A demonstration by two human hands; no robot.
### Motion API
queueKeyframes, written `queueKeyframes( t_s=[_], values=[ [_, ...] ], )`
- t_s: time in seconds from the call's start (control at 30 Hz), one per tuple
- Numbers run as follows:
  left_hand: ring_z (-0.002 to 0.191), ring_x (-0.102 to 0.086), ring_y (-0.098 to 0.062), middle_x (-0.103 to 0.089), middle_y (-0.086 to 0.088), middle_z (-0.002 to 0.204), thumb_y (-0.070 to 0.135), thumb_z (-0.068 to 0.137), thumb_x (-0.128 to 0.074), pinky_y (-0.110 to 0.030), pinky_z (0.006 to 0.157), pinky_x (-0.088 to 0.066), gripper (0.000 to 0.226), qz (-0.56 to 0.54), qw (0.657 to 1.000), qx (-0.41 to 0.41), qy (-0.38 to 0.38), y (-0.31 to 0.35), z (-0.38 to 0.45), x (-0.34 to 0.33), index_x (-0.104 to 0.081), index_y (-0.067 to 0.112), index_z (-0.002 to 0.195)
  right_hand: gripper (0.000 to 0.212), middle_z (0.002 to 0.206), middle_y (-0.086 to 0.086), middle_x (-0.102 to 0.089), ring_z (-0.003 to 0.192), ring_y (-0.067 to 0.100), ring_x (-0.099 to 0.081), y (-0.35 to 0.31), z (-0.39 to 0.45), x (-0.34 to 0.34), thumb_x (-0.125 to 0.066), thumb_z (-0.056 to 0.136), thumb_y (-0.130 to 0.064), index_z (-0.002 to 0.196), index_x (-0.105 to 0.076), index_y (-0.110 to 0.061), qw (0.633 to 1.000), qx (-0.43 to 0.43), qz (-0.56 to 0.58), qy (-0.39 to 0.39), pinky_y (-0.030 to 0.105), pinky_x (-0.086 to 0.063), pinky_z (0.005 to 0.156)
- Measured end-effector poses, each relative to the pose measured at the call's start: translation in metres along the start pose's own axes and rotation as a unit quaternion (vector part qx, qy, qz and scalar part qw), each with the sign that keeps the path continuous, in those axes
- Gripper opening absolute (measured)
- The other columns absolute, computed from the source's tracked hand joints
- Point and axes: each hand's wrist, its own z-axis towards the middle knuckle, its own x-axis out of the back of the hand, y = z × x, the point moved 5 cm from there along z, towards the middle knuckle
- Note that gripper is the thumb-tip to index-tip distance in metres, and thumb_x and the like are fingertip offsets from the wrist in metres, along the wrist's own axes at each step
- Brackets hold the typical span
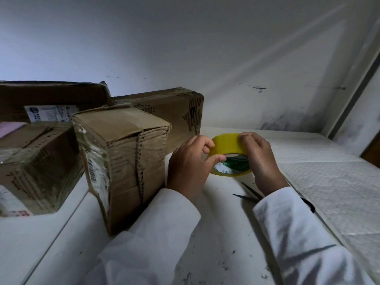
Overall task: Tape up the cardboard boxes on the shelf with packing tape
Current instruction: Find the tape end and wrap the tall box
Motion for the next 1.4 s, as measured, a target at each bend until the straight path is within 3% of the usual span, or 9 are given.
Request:
queueKeyframes(
  t_s=[0.3, 0.4, 0.53, 0.8, 0.9, 1.0, 1.17, 1.27, 1.4],
  values=[
    [0.068, -0.045, -0.010, -0.046, 0.009, 0.077, 0.029, 0.089, -0.061, -0.015, 0.053, -0.030, 0.021, 0.024, 0.999, -0.047, 0.012, 0.004, -0.002, -0.001, -0.046, 0.021, 0.077, 0.024, 0.066, -0.004, -0.055, 0.068, 0.014, -0.052, -0.002, 0.000, 0.004, -0.057, 0.090, -0.030, 0.070, -0.058, -0.017, 0.998, 0.009, -0.028, -0.051, 0.027, -0.041, 0.063],
    [0.070, -0.047, -0.008, -0.049, 0.011, 0.078, 0.038, 0.083, -0.060, -0.018, 0.054, -0.038, 0.019, -0.004, 0.996, -0.084, 0.035, 0.010, -0.002, 0.000, -0.051, 0.022, 0.080, 0.046, 0.067, 0.009, -0.055, 0.067, 0.020, -0.051, -0.004, -0.001, 0.001, -0.060, 0.088, -0.040, 0.072, -0.060, 0.003, 0.997, 0.008, -0.020, -0.080, 0.031, -0.040, 0.067],
    [0.072, -0.051, -0.005, -0.052, 0.014, 0.082, 0.061, 0.063, -0.066, -0.018, 0.062, -0.046, 0.047, -0.134, 0.990, 0.037, 0.002, 0.006, -0.001, -0.004, -0.051, 0.027, 0.092, 0.045, 0.071, 0.014, -0.054, 0.069, 0.019, -0.048, -0.010, -0.007, -0.007, -0.055, 0.092, -0.041, 0.077, -0.063, 0.001, 0.989, -0.004, -0.011, -0.147, 0.030, -0.036, 0.068],
    [0.066, -0.056, -0.009, -0.058, 0.001, 0.073, 0.016, 0.089, -0.063, -0.020, 0.064, -0.046, 0.018, -0.315, 0.931, 0.173, -0.059, -0.005, 0.007, -0.012, -0.054, 0.029, 0.098, 0.028, 0.081, 0.015, -0.061, 0.072, 0.017, -0.057, -0.008, -0.013, -0.023, -0.044, 0.098, -0.021, 0.093, -0.062, 0.000, 0.977, -0.043, -0.010, -0.206, 0.020, -0.044, 0.060],
    [0.063, -0.053, -0.011, -0.057, -0.002, 0.075, 0.012, 0.095, -0.053, -0.022, 0.060, -0.046, 0.018, -0.361, 0.909, 0.205, -0.036, -0.011, 0.009, -0.012, -0.060, 0.028, 0.091, 0.036, 0.099, 0.027, -0.066, 0.085, 0.031, -0.065, -0.010, -0.018, -0.029, -0.054, 0.081, -0.021, 0.106, -0.061, 0.005, 0.970, -0.042, -0.014, -0.238, 0.036, -0.051, 0.078],
    [0.065, -0.054, -0.008, -0.057, 0.002, 0.077, 0.010, 0.098, -0.045, -0.019, 0.058, -0.047, 0.025, -0.336, 0.924, 0.182, -0.018, -0.013, 0.009, -0.009, -0.062, 0.029, 0.091, 0.047, 0.104, 0.024, -0.067, 0.094, 0.034, -0.065, -0.010, -0.020, -0.031, -0.049, 0.069, -0.021, 0.109, -0.062, 0.001, 0.965, -0.044, -0.026, -0.258, 0.044, -0.051, 0.087],
    [0.056, -0.051, 0.004, -0.052, 0.013, 0.072, 0.019, 0.092, -0.059, -0.014, 0.062, -0.043, 0.030, -0.245, 0.962, 0.105, -0.053, -0.002, 0.004, -0.012, -0.060, 0.022, 0.121, 0.020, 0.069, 0.005, -0.062, 0.065, 0.015, -0.059, -0.002, -0.011, -0.023, -0.043, 0.092, -0.008, 0.080, -0.059, -0.010, 0.978, -0.074, 0.001, -0.195, 0.021, -0.047, 0.061],
    [0.073, -0.054, -0.001, -0.051, 0.016, 0.085, 0.042, 0.075, -0.065, -0.023, 0.073, -0.048, 0.067, -0.150, 0.982, 0.054, -0.104, 0.001, 0.000, -0.017, -0.045, 0.034, 0.139, 0.027, 0.081, 0.017, -0.064, 0.075, 0.027, -0.059, 0.004, -0.003, -0.021, -0.040, 0.093, -0.019, 0.090, -0.061, -0.002, 0.983, -0.111, 0.014, -0.143, 0.040, -0.050, 0.076],
    [0.094, -0.054, -0.010, -0.048, 0.012, 0.102, 0.042, 0.080, -0.070, -0.027, 0.080, -0.048, 0.071, -0.043, 0.995, -0.011, -0.088, 0.007, -0.002, -0.011, -0.037, 0.039, 0.143, 0.051, 0.090, 0.024, -0.069, 0.079, 0.032, -0.064, 0.006, -0.004, -0.022, -0.040, 0.088, -0.034, 0.110, -0.060, 0.006, 0.979, -0.151, 0.021, -0.138, 0.050, -0.050, 0.086]
  ],
)
